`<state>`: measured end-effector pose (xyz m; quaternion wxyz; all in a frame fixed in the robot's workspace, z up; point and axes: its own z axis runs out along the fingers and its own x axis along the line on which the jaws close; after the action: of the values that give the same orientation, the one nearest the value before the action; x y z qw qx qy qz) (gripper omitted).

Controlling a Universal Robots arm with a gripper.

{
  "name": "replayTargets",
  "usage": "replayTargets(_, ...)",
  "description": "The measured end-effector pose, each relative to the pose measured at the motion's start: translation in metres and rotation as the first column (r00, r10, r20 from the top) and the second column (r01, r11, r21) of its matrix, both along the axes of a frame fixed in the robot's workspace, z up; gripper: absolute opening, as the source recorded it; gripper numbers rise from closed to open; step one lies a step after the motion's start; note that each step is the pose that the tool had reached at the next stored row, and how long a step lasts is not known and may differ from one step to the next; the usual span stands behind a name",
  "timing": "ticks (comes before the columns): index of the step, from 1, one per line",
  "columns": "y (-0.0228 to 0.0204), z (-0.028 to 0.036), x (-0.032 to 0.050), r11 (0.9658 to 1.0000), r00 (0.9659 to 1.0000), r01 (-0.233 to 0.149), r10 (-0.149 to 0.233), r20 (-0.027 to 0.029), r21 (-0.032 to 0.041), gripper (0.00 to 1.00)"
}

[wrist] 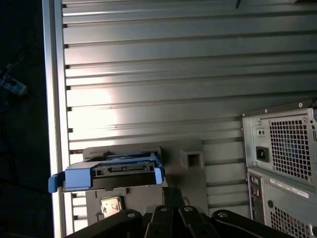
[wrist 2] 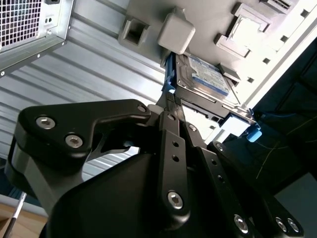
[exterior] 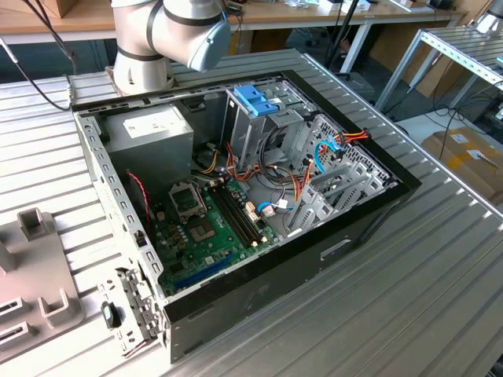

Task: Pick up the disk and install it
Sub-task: 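Reach for the disk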

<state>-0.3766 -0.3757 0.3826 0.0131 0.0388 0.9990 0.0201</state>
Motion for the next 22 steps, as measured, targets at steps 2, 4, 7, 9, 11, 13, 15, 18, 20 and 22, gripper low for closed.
replayTargets(2,0.0037,-0.0031,-0.0016,1.0000,1.0000,0.000,0.000,0.0002,-0.0020,0.11)
replayTargets(4,0.0043,-0.0038,-0.0018,1.0000,1.0000,0.000,0.000,0.0000,-0.0026,0.11)
replayTargets(7,0.0043,-0.0039,-0.0018,1.0000,1.0000,0.000,0.000,-0.0001,-0.0027,0.11)
replayTargets(9,0.0043,-0.0039,-0.0018,1.0000,1.0000,0.000,0.000,-0.0001,-0.0027,0.11)
replayTargets(11,0.0044,-0.0039,-0.0018,1.0000,1.0000,0.000,0.000,-0.0001,-0.0027,0.11)
replayTargets(13,0.0043,-0.0040,-0.0018,1.0000,1.0000,0.000,0.000,0.0000,-0.0027,0.11)
replayTargets(15,0.0043,-0.0040,-0.0019,1.0000,1.0000,0.000,0.000,-0.0003,-0.0027,0.11)
replayTargets(18,0.0044,-0.0041,-0.0018,1.0000,1.0000,0.000,0.000,-0.0084,-0.0028,0.11)
replayTargets(20,0.0044,-0.0044,-0.0018,1.0000,0.9998,0.000,0.000,-0.0191,-0.0034,0.11)
replayTargets(22,0.0044,-0.0049,-0.0018,1.0000,0.9995,0.000,0.000,-0.0329,-0.0048,0.11)
